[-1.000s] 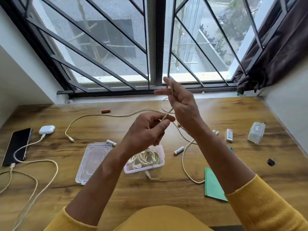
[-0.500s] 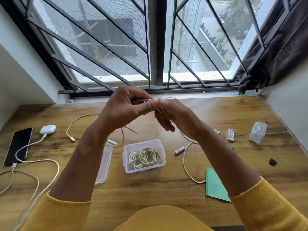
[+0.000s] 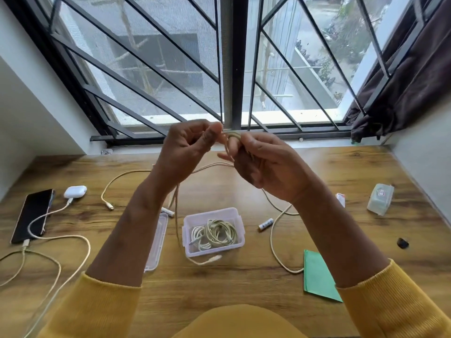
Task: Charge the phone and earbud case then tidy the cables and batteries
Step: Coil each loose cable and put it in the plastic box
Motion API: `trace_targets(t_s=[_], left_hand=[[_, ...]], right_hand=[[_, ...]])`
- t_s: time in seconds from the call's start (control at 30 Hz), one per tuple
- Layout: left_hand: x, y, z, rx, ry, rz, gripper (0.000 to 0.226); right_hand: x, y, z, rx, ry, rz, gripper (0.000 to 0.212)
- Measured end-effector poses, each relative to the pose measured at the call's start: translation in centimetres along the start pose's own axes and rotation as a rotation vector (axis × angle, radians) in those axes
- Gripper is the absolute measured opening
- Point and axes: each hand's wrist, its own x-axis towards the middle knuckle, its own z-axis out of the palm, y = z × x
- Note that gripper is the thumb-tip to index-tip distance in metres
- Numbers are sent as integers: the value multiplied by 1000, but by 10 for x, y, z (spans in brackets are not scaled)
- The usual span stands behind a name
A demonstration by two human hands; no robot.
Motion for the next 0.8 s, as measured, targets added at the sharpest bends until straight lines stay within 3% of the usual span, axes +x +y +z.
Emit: trace_targets(t_s=[0.23,0.47,0.6,0.8], left_hand=[[-20,-45,21,71,90,-132,39],[-40,-43,44,55,-121,-187,36],[-38,-31,46,99,-234,-191,34],[-32,-12,30,62,-246,-179,30]], right_hand=[[7,-5,-10,231,184,-204,37],[16,-16,-12,334,307,-290,33],[21,-9,-11,172,494,-253,38],[21,12,-14,-367,616,-233,43]])
